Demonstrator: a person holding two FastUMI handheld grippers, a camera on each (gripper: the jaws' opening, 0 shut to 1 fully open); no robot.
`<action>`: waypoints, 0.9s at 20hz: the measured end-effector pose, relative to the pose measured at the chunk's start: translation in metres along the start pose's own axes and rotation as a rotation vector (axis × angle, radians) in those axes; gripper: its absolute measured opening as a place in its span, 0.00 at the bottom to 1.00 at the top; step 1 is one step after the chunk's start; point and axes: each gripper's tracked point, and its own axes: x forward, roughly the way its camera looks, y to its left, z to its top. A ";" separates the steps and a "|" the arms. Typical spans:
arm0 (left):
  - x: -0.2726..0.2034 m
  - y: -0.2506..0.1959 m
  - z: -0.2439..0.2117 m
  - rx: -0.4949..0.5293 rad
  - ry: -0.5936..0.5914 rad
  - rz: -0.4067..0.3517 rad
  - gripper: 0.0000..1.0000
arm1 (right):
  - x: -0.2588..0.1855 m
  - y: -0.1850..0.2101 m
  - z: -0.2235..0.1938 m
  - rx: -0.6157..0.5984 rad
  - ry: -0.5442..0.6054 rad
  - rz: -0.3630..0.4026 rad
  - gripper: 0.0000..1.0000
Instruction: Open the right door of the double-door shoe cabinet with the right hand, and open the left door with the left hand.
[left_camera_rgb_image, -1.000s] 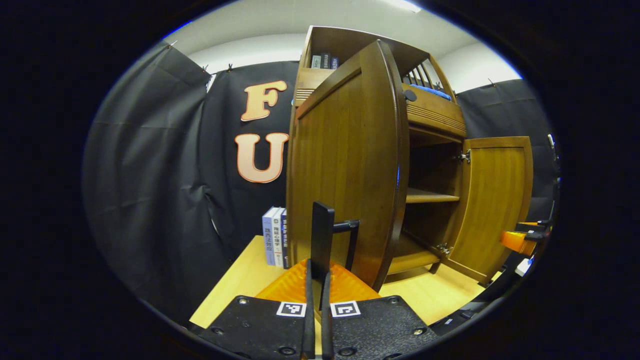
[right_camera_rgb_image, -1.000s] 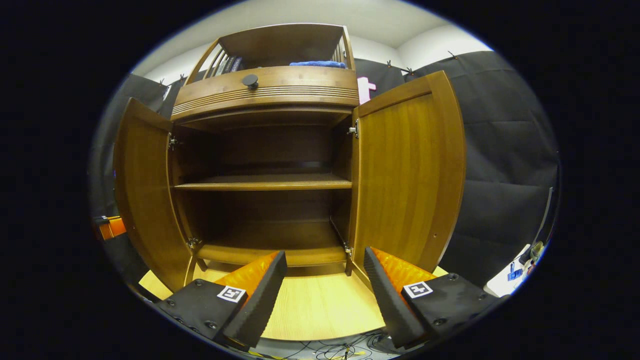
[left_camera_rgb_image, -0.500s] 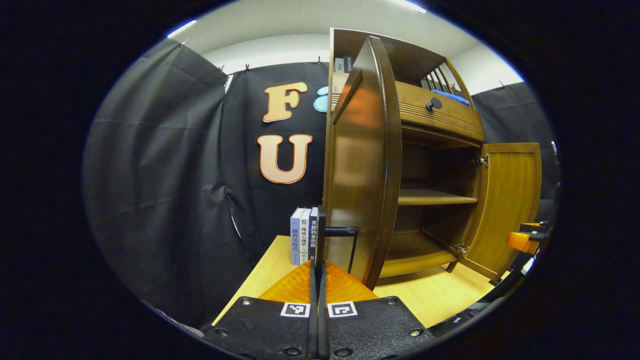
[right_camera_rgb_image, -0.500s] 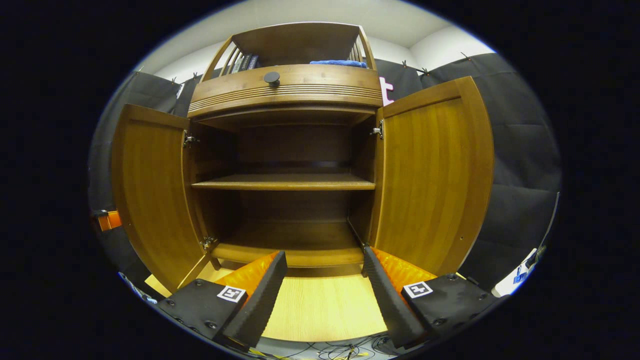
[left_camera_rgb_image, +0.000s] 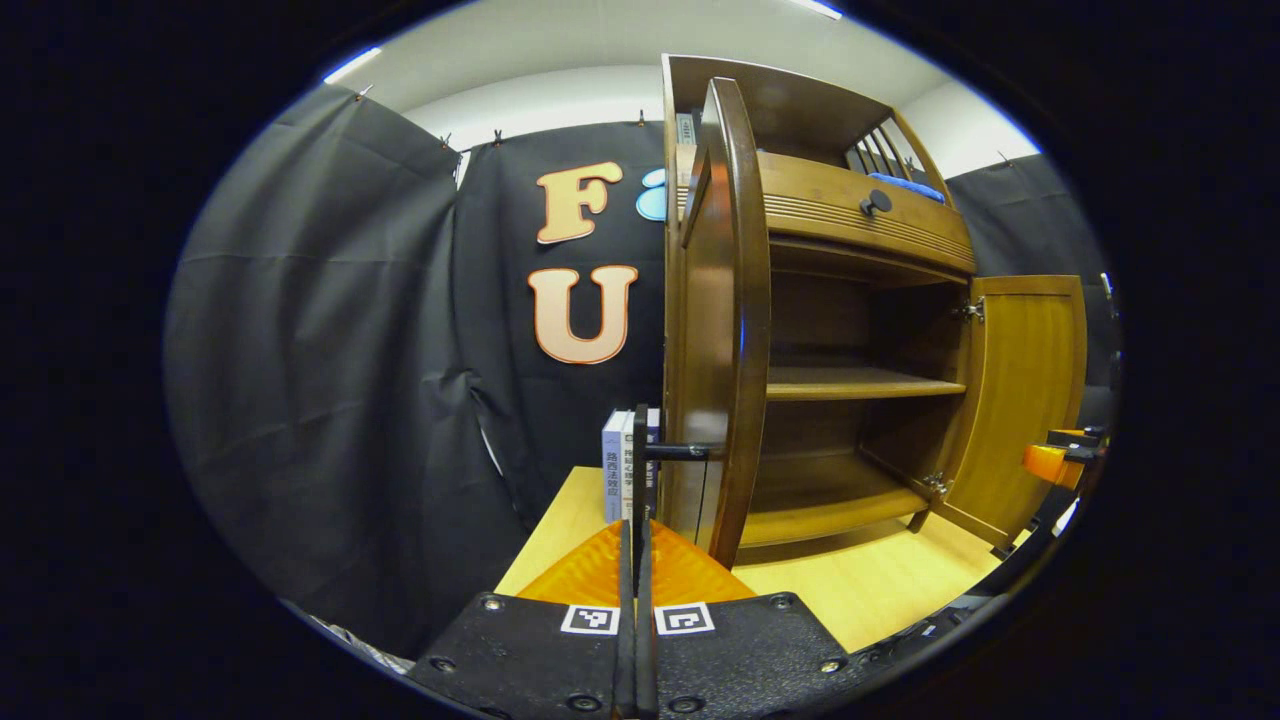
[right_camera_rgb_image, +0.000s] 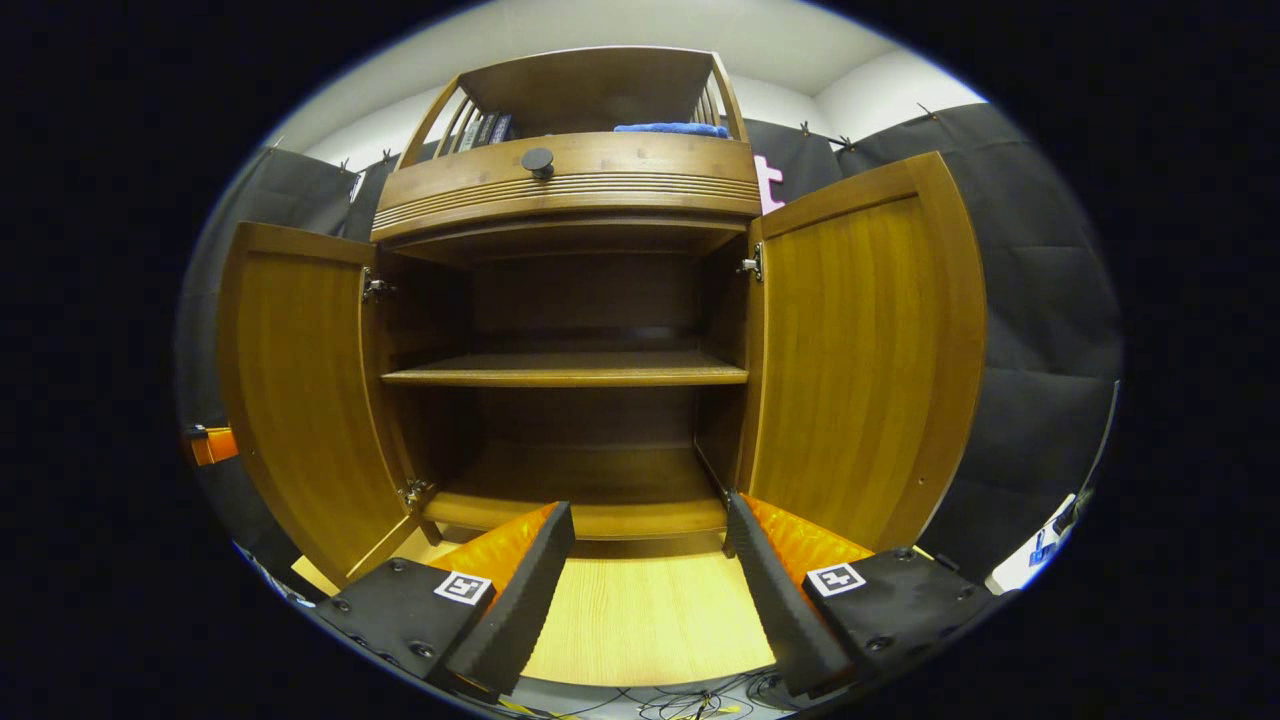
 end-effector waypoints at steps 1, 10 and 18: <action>-0.006 0.010 0.002 -0.007 -0.001 0.020 0.02 | 0.000 -0.003 -0.001 0.002 -0.001 -0.003 0.92; -0.046 -0.023 0.045 -0.118 -0.049 -0.007 0.00 | -0.001 -0.029 0.008 0.014 -0.013 -0.051 0.97; -0.055 -0.085 0.071 -0.073 -0.126 -0.098 0.00 | -0.011 -0.052 0.019 -0.021 -0.026 -0.094 0.99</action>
